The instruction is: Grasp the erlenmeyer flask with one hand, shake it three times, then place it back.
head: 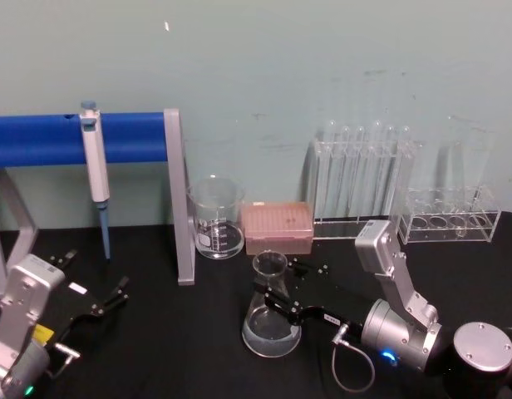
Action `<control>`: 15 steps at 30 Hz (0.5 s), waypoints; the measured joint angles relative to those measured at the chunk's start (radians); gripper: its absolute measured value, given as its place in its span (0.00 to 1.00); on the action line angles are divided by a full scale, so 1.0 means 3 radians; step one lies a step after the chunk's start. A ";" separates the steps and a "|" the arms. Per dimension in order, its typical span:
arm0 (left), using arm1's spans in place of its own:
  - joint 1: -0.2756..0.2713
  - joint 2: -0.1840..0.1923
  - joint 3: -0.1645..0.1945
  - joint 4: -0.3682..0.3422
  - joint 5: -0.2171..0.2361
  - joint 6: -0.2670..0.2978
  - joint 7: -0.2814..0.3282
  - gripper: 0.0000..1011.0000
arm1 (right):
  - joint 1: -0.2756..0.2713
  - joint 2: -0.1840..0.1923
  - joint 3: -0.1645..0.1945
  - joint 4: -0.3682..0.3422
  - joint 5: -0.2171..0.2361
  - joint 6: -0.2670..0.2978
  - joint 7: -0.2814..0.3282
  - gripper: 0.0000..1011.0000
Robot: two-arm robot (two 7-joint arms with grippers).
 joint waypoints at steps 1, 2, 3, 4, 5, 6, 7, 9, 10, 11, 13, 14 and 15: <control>0.0000 0.0000 0.0000 0.0000 0.0000 0.0000 0.0000 0.99 | 0.0000 0.0000 0.0000 0.0000 0.0000 0.0000 0.0000 0.45; 0.0000 0.0000 0.0000 0.0000 0.0000 0.0000 0.0000 0.99 | -0.0001 0.0000 0.0000 0.0000 0.0000 0.0000 0.0000 0.45; 0.0000 0.0000 0.0000 0.0000 0.0000 0.0000 0.0000 0.99 | -0.0001 0.0000 0.0000 -0.0001 0.0000 0.0000 -0.0001 0.45; 0.0000 0.0000 0.0000 0.0000 0.0000 0.0000 0.0000 0.99 | -0.0002 0.0000 0.0000 -0.0001 0.0000 0.0000 -0.0001 0.45; 0.0000 0.0000 0.0000 0.0000 0.0000 0.0000 0.0000 0.99 | -0.0002 0.0000 0.0001 -0.0001 0.0000 0.0000 -0.0001 0.45; 0.0000 0.0000 0.0000 0.0000 0.0000 0.0000 0.0000 0.99 | -0.0002 0.0000 0.0001 -0.0001 0.0000 0.0000 -0.0002 0.45; 0.0000 0.0000 0.0000 0.0000 0.0000 0.0000 0.0000 0.99 | -0.0003 0.0000 0.0001 -0.0001 -0.0001 0.0000 -0.0003 0.45; 0.0000 0.0000 0.0000 0.0000 0.0000 0.0000 0.0000 0.99 | -0.0003 0.0000 0.0001 -0.0001 -0.0001 0.0000 -0.0003 0.45; 0.0000 0.0000 0.0000 0.0000 0.0000 0.0000 0.0000 0.99 | -0.0003 0.0000 0.0001 -0.0001 -0.0001 0.0000 -0.0004 0.45; 0.0000 0.0000 0.0000 0.0000 0.0000 0.0000 0.0000 0.99 | -0.0004 0.0000 0.0001 -0.0001 -0.0002 0.0000 -0.0004 0.45; 0.0000 0.0000 0.0000 0.0000 0.0000 0.0000 0.0000 0.99 | -0.0004 0.0001 0.0001 -0.0001 -0.0002 0.0000 -0.0005 0.45; 0.0000 0.0000 0.0000 0.0000 0.0000 0.0000 0.0000 0.99 | -0.0004 0.0000 0.0002 -0.0001 -0.0002 0.0001 -0.0006 0.45; 0.0000 0.0000 0.0000 0.0000 0.0000 0.0000 0.0000 0.99 | -0.0004 0.0000 0.0002 -0.0001 -0.0002 0.0001 -0.0006 0.45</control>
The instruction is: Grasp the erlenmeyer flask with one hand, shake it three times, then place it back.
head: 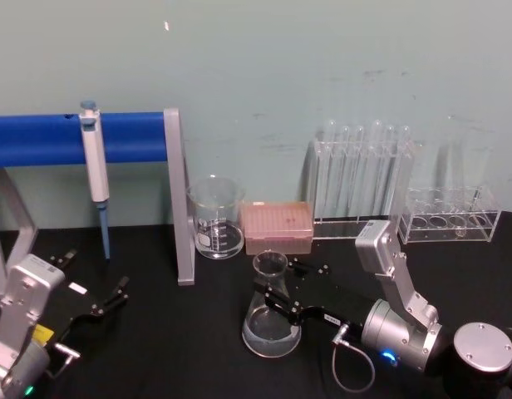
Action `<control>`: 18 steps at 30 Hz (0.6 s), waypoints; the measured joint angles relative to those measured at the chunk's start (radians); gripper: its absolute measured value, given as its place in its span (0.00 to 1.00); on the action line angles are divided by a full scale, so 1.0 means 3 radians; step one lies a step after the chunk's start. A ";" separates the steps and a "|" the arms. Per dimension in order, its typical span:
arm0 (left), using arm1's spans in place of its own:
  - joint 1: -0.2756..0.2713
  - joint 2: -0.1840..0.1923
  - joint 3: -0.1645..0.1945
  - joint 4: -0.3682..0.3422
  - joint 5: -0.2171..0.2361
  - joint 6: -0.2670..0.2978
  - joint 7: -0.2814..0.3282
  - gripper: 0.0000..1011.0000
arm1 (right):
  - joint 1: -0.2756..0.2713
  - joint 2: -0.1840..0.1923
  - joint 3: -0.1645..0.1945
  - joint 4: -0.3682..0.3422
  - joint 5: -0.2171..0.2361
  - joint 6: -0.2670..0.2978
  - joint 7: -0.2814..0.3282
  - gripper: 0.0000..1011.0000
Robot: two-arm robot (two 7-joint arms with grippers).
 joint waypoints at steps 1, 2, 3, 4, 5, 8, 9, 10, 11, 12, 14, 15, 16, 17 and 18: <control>0.0000 0.0000 0.0000 0.0000 0.0000 0.0000 0.0000 0.99 | 0.0000 0.0000 0.0000 0.0000 0.0000 0.0000 0.0000 0.45; 0.0000 0.0000 0.0000 0.0000 0.0000 0.0000 0.0000 0.99 | 0.0000 0.0000 0.0000 0.0000 0.0000 0.0000 -0.0001 0.45; 0.0000 0.0000 0.0000 0.0000 0.0000 0.0000 0.0000 0.99 | -0.0001 0.0000 0.0000 0.0000 0.0000 0.0000 -0.0001 0.45; 0.0000 0.0000 0.0000 0.0000 0.0000 0.0000 0.0000 0.99 | -0.0001 0.0000 0.0000 0.0000 0.0000 0.0000 -0.0001 0.45; 0.0000 0.0000 0.0000 0.0000 0.0000 0.0000 0.0000 0.99 | -0.0001 0.0000 0.0000 0.0000 0.0000 0.0000 -0.0001 0.45; 0.0000 0.0000 0.0000 0.0000 0.0000 0.0000 0.0000 0.99 | -0.0007 0.0004 -0.0009 0.0012 -0.0019 0.0019 0.0000 0.49; 0.0000 0.0000 0.0000 0.0000 0.0000 0.0000 0.0000 0.99 | -0.0006 0.0001 -0.0009 0.0011 -0.0021 0.0020 -0.0001 0.51; 0.0000 0.0000 0.0000 0.0000 0.0000 0.0000 0.0000 0.99 | -0.0006 0.0003 -0.0009 0.0011 -0.0020 0.0020 -0.0001 0.53; 0.0000 0.0000 0.0000 0.0000 0.0000 0.0000 0.0000 0.99 | -0.0006 0.0002 -0.0009 0.0011 -0.0022 0.0021 0.0000 0.59; 0.0000 0.0000 0.0000 0.0000 0.0000 0.0000 0.0000 0.99 | -0.0006 0.0002 -0.0009 0.0011 -0.0022 0.0021 0.0000 0.61; 0.0000 0.0000 0.0000 0.0000 0.0000 0.0000 0.0000 0.99 | -0.0006 0.0002 -0.0007 0.0011 -0.0021 0.0020 0.0000 0.62; 0.0000 0.0000 0.0000 0.0000 0.0000 0.0000 0.0000 0.99 | -0.0006 0.0002 -0.0007 0.0010 -0.0020 0.0020 0.0000 0.71; 0.0000 0.0000 0.0000 0.0000 0.0000 0.0000 0.0000 0.99 | -0.0006 0.0001 -0.0007 0.0010 -0.0020 0.0019 0.0000 0.73; 0.0000 0.0000 0.0000 0.0000 0.0000 0.0000 0.0000 0.99 | -0.0006 0.0001 -0.0006 0.0009 -0.0018 0.0018 0.0000 0.75; 0.0000 0.0000 0.0000 0.0000 0.0000 0.0000 0.0000 0.99 | -0.0006 0.0001 -0.0006 0.0009 -0.0018 0.0018 0.0000 0.81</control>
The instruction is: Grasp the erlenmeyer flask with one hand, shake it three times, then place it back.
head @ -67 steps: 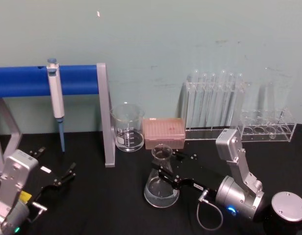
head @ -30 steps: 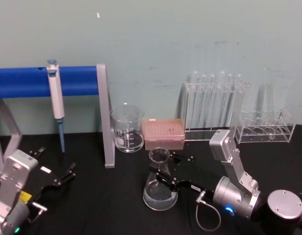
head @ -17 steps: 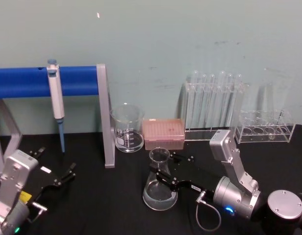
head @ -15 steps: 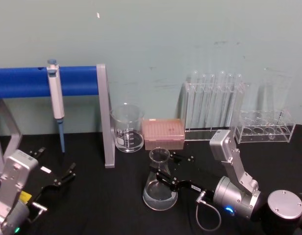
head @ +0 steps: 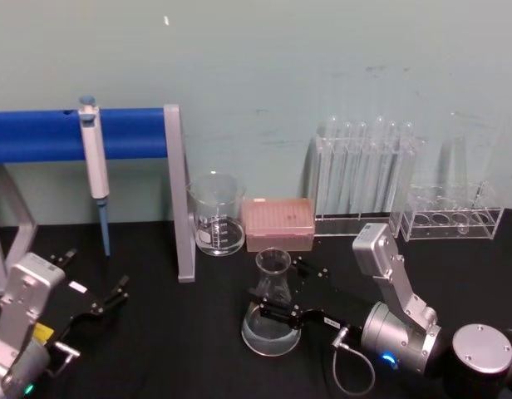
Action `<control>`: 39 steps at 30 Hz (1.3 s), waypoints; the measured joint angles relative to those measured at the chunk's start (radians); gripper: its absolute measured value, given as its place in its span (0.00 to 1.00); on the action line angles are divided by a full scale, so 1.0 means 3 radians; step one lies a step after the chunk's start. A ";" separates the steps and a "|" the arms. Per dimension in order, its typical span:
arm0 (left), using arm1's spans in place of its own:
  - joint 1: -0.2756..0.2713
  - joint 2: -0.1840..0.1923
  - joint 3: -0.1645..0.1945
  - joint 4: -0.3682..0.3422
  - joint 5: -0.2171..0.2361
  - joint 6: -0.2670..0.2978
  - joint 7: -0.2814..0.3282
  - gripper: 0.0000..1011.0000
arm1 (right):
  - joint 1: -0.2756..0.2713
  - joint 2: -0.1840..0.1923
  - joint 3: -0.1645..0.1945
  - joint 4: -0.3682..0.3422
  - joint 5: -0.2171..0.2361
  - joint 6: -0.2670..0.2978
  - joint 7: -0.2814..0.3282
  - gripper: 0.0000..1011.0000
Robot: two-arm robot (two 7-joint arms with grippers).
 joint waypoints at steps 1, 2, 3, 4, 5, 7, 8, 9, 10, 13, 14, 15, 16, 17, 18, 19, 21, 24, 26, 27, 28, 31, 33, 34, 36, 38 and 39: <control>0.0000 0.0000 0.0000 0.0000 0.0000 0.0000 0.0000 0.99 | 0.0000 -0.0001 0.0000 0.0000 0.0001 -0.0001 0.0000 0.82; 0.0000 0.0000 0.0000 0.0000 0.0000 0.0000 0.0000 0.99 | 0.0000 -0.0001 0.0000 0.0000 0.0001 -0.0001 0.0000 0.84; 0.0000 0.0000 0.0000 0.0000 0.0000 0.0000 0.0000 0.99 | 0.0000 -0.0001 0.0001 -0.0001 0.0002 -0.0002 0.0000 0.88; 0.0000 0.0000 0.0000 0.0000 0.0000 0.0000 0.0000 0.99 | 0.0000 -0.0001 0.0001 -0.0001 0.0003 -0.0003 0.0000 0.91; 0.0000 0.0000 0.0000 0.0000 0.0000 0.0000 0.0000 0.99 | 0.0001 -0.0001 0.0001 -0.0001 0.0003 -0.0003 0.0000 0.92; 0.0000 0.0000 0.0000 0.0000 0.0000 0.0000 0.0000 0.99 | 0.0001 -0.0001 0.0002 -0.0002 0.0005 -0.0005 0.0000 0.98; 0.0000 0.0000 0.0000 0.0000 0.0000 0.0000 0.0000 0.99 | 0.0001 -0.0001 0.0002 -0.0002 0.0006 -0.0006 0.0000 0.99; 0.0000 0.0000 0.0000 0.0000 0.0000 0.0000 0.0000 0.99 | 0.0002 -0.0001 0.0002 -0.0002 0.0007 -0.0006 0.0000 0.99; 0.0000 0.0000 0.0000 0.0000 0.0000 0.0000 0.0000 0.99 | 0.0002 -0.0001 0.0003 -0.0003 0.0008 -0.0007 0.0000 0.99; 0.0000 0.0000 0.0000 0.0000 0.0000 0.0000 0.0000 0.99 | 0.0003 -0.0001 0.0003 -0.0004 0.0010 -0.0008 0.0000 0.99; 0.0000 0.0000 0.0000 0.0000 0.0000 0.0000 0.0000 0.99 | 0.0003 -0.0001 0.0004 -0.0004 0.0010 -0.0009 0.0000 0.99; 0.0000 0.0000 0.0000 0.0000 0.0000 0.0000 0.0000 0.99 | 0.0003 -0.0001 0.0004 -0.0005 0.0011 -0.0009 0.0000 0.99; 0.0000 0.0000 0.0000 0.0000 0.0000 0.0000 0.0000 0.99 | 0.0003 -0.0001 0.0004 -0.0005 0.0011 -0.0010 0.0000 0.99; 0.0000 0.0000 0.0000 0.0000 0.0000 0.0000 0.0000 0.99 | 0.0003 -0.0001 0.0005 -0.0005 0.0011 -0.0010 0.0000 0.99; 0.0000 0.0000 0.0000 0.0000 0.0000 0.0000 0.0000 0.99 | 0.0003 -0.0001 0.0005 -0.0006 0.0011 -0.0010 0.0000 0.99; 0.0000 0.0000 0.0000 0.0000 0.0000 0.0000 0.0000 0.99 | 0.0003 -0.0001 0.0005 -0.0006 0.0012 -0.0011 0.0000 0.99; 0.0000 0.0000 0.0000 0.0000 0.0000 0.0000 0.0000 0.99 | 0.0003 -0.0001 0.0005 -0.0006 0.0012 -0.0012 0.0000 0.99; 0.0000 0.0000 0.0000 0.0000 0.0000 0.0000 0.0000 0.99 | 0.0003 -0.0001 0.0005 -0.0006 0.0013 -0.0012 0.0000 0.99; 0.0000 0.0000 0.0000 0.0000 0.0000 0.0000 0.0000 0.99 | 0.0003 0.0002 0.0006 -0.0007 0.0013 -0.0013 0.0000 0.99; 0.0000 0.0000 0.0000 0.0000 0.0000 0.0000 0.0000 0.99 | 0.0003 0.0006 0.0007 -0.0009 0.0013 -0.0013 0.0000 0.99; 0.0000 0.0000 0.0000 0.0000 0.0000 0.0000 0.0000 0.99 | 0.0003 0.0010 0.0008 -0.0011 0.0013 -0.0013 0.0000 0.99; 0.0000 0.0000 0.0000 0.0000 0.0000 0.0000 0.0000 0.99 | -0.0005 0.0033 0.0016 -0.0022 0.0016 -0.0010 0.0007 0.99; 0.0000 0.0000 0.0000 0.0000 0.0000 0.0000 0.0000 0.99 | -0.0018 0.0053 0.0021 -0.0039 0.0022 -0.0002 0.0013 0.99; 0.0000 0.0000 0.0000 0.0000 0.0000 0.0000 0.0000 0.99 | -0.0023 0.0061 0.0024 -0.0047 0.0025 0.0002 0.0015 0.99; 0.0000 0.0000 0.0000 0.0000 0.0000 0.0000 0.0000 0.99 | -0.0048 0.0093 0.0032 -0.0084 0.0032 0.0020 0.0020 0.99; 0.0000 0.0000 0.0000 0.0000 0.0000 0.0000 0.0000 0.99 | -0.0076 0.0123 0.0037 -0.0123 0.0037 0.0035 0.0022 0.99; 0.0000 0.0000 0.0000 0.0000 0.0000 0.0000 0.0000 0.99 | -0.0104 0.0153 0.0043 -0.0163 0.0041 0.0051 0.0024 0.99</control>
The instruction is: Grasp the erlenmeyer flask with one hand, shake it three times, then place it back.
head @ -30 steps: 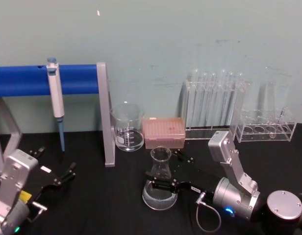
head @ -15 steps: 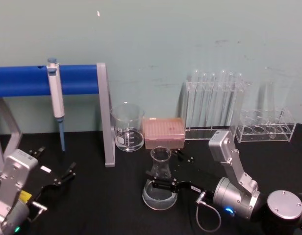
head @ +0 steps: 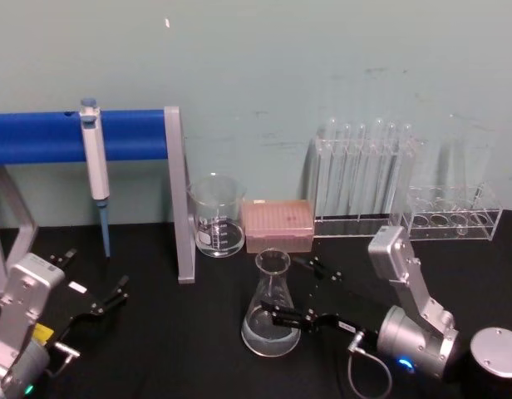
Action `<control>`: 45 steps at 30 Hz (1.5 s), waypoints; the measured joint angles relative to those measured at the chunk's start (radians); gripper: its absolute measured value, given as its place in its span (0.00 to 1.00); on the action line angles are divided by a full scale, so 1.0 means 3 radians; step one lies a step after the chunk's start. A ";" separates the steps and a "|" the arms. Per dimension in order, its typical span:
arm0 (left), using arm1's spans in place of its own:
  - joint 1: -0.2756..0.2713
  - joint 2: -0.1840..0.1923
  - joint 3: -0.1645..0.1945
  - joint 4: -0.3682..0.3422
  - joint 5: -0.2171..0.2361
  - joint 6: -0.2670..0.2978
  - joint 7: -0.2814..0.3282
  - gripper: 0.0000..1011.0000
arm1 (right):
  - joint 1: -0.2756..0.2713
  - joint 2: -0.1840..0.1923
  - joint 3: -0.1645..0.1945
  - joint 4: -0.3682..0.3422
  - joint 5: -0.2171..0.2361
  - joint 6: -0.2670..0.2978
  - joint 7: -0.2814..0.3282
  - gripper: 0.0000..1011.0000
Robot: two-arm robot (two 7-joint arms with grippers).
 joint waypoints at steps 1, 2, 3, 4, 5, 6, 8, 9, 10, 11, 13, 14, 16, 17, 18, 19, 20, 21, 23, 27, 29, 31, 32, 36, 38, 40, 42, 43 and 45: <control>0.0000 0.0000 0.0000 0.0000 0.0000 0.0000 0.0000 0.99 | -0.0014 0.0016 0.0002 -0.0021 0.0002 0.0007 0.0001 0.99; 0.0000 0.0000 0.0000 0.0000 0.0000 0.0000 0.0000 0.99 | -0.0043 0.0047 0.0008 -0.0065 0.0006 0.0021 0.0003 0.99; 0.0000 0.0000 0.0000 0.0000 0.0000 0.0000 0.0000 0.99 | -0.0043 0.0047 0.0008 -0.0065 0.0006 0.0021 0.0003 0.99; 0.0000 0.0000 0.0000 0.0000 0.0000 0.0000 0.0000 0.99 | -0.0081 0.0086 0.0016 -0.0115 0.0012 0.0036 0.0005 0.99; 0.0000 0.0000 0.0000 0.0000 0.0000 0.0000 0.0000 0.99 | -0.0101 0.0106 0.0021 -0.0139 0.0015 0.0045 0.0005 0.99; 0.0000 0.0000 0.0000 0.0000 0.0000 0.0000 0.0000 0.99 | -0.0141 0.0144 0.0033 -0.0190 0.0023 0.0064 0.0002 0.99; 0.0000 0.0000 0.0000 0.0000 0.0000 0.0000 0.0000 0.99 | -0.0184 0.0182 0.0050 -0.0241 0.0031 0.0088 -0.0013 0.99; 0.0000 0.0000 0.0000 0.0000 0.0000 0.0000 0.0000 0.99 | -0.0208 0.0202 0.0061 -0.0266 0.0034 0.0101 -0.0025 0.99; 0.0000 0.0000 0.0000 0.0000 0.0000 0.0000 0.0000 0.99 | -0.0253 0.0237 0.0085 -0.0314 0.0041 0.0128 -0.0064 0.99; 0.0000 0.0000 0.0000 0.0000 0.0000 0.0000 0.0000 0.99 | -0.0271 0.0250 0.0097 -0.0332 0.0044 0.0140 -0.0083 0.99; 0.0000 0.0000 0.0000 0.0000 0.0000 0.0000 0.0000 0.99 | -0.0330 0.0286 0.0147 -0.0384 0.0048 0.0179 -0.0170 0.99; 0.0000 0.0000 0.0000 0.0000 0.0000 0.0000 0.0000 0.99 | -0.0362 0.0300 0.0189 -0.0409 0.0046 0.0195 -0.0243 0.99; 0.0000 0.0000 0.0000 0.0000 0.0000 0.0000 0.0000 0.99 | -0.0392 0.0303 0.0228 -0.0431 0.0027 0.0206 -0.0341 0.99; 0.0000 0.0000 0.0000 0.0000 0.0000 0.0000 0.0000 0.99 | -0.0407 0.0303 0.0247 -0.0440 0.0007 0.0207 -0.0392 0.99; 0.0000 0.0000 0.0000 0.0000 0.0000 0.0000 0.0000 0.99 | -0.0430 0.0295 0.0287 -0.0454 -0.0040 0.0207 -0.0507 0.99; 0.0000 0.0000 0.0000 0.0000 0.0000 0.0000 0.0000 0.99 | -0.0440 0.0286 0.0309 -0.0459 -0.0062 0.0207 -0.0563 0.99; 0.0000 0.0000 0.0000 0.0000 0.0000 0.0000 0.0000 0.99 | -0.0448 0.0276 0.0328 -0.0462 -0.0090 0.0206 -0.0622 0.99; 0.0000 0.0000 0.0000 0.0000 0.0000 0.0000 0.0000 0.99 | -0.0454 0.0264 0.0344 -0.0464 -0.0120 0.0204 -0.0679 0.99; 0.0000 0.0000 0.0000 0.0000 0.0000 0.0000 0.0000 0.99 | -0.0463 0.0220 0.0393 -0.0462 -0.0197 0.0196 -0.0844 0.99; 0.0000 0.0000 0.0000 0.0000 0.0000 0.0000 0.0000 0.99 | -0.0461 0.0130 0.0464 -0.0425 -0.0316 0.0178 -0.1086 0.99; 0.0000 0.0000 0.0000 0.0000 0.0000 0.0000 0.0000 0.99 | -0.0448 0.0068 0.0501 -0.0392 -0.0379 0.0167 -0.1218 0.99; 0.0000 0.0000 0.0000 0.0000 0.0000 0.0000 0.0000 0.99 | -0.0431 0.0008 0.0537 -0.0354 -0.0430 0.0166 -0.1332 0.99; 0.0000 0.0000 0.0000 0.0000 0.0000 0.0000 0.0000 0.99 | -0.0425 -0.0012 0.0548 -0.0341 -0.0443 0.0170 -0.1363 0.99; 0.0000 0.0000 0.0000 0.0000 0.0000 0.0000 0.0000 0.99 | -0.0396 -0.0108 0.0596 -0.0264 -0.0492 0.0220 -0.1493 0.99; 0.0000 0.0000 0.0000 0.0000 0.0000 0.0000 0.0000 0.99 | -0.0389 -0.0146 0.0611 -0.0231 -0.0512 0.0235 -0.1541 0.99; 0.0000 0.0000 0.0000 0.0000 0.0000 0.0000 0.0000 0.99 | -0.0385 -0.0195 0.0632 -0.0189 -0.0535 0.0248 -0.1589 0.99; 0.0000 0.0000 0.0000 0.0000 0.0000 0.0000 0.0000 0.99 | -0.0384 -0.0231 0.0648 -0.0157 -0.0554 0.0253 -0.1613 0.99; 0.0000 0.0000 0.0000 0.0000 0.0000 0.0000 0.0000 0.99 | -0.0383 -0.0253 0.0661 -0.0136 -0.0566 0.0254 -0.1623 0.99; 0.0000 0.0000 0.0000 0.0000 0.0000 0.0000 0.0000 0.99 | -0.0383 -0.0262 0.0667 -0.0129 -0.0571 0.0254 -0.1627 0.99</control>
